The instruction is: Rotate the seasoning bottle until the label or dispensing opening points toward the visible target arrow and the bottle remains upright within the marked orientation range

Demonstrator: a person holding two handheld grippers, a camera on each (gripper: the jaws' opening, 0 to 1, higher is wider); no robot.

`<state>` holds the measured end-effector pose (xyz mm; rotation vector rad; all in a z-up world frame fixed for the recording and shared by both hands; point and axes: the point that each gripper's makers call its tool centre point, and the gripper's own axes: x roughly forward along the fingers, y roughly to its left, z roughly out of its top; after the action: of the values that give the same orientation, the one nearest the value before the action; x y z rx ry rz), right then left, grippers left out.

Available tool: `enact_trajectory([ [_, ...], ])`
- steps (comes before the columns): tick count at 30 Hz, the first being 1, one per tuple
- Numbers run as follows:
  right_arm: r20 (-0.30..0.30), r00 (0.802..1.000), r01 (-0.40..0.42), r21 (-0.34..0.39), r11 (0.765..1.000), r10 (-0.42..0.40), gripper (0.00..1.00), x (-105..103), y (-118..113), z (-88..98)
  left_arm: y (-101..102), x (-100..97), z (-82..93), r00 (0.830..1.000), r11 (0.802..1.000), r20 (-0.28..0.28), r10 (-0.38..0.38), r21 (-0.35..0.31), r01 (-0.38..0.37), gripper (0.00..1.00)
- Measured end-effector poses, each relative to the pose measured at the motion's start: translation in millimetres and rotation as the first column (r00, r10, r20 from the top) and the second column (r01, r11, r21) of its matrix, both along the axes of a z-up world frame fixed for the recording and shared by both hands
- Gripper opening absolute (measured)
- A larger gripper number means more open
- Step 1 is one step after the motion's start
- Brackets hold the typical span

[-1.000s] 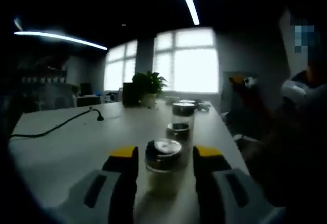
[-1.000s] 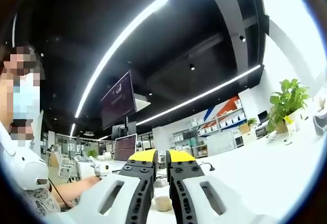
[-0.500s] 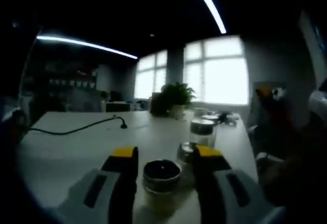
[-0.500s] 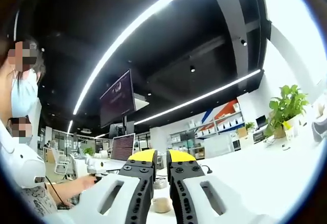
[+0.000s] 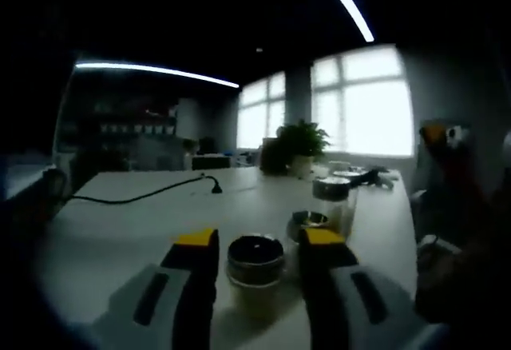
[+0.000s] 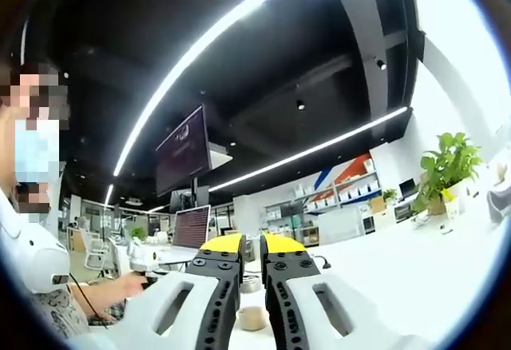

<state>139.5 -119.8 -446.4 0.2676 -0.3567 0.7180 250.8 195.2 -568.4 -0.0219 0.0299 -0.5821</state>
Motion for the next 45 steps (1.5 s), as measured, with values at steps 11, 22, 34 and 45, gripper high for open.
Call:
enact_trajectory([
  [11,0.000,1.000,-0.013,-0.018,1.000,0.013,0.06,2.6,6.9,2.6,-0.4,7.9,-3.5,1.000,0.999,0.002,0.009,0.039,-0.009,0.31],
  [22,-0.022,1.000,-0.009,-0.014,1.000,0.009,0.06,1.5,3.2,-5.4,-2.9,8.0,-3.4,0.994,0.993,-0.003,-0.105,0.048,0.105,0.31],
  [34,-0.041,0.999,-0.021,-0.005,1.000,0.021,0.05,0.4,3.0,-10.9,-8.4,-0.7,-4.3,0.962,0.962,-0.004,-0.271,0.036,0.271,0.31],
  [45,-0.060,0.998,-0.027,0.026,0.999,0.029,0.05,0.6,-3.9,-15.2,-10.1,-2.3,-5.3,0.942,0.941,0.008,-0.335,0.047,0.335,0.31],
])
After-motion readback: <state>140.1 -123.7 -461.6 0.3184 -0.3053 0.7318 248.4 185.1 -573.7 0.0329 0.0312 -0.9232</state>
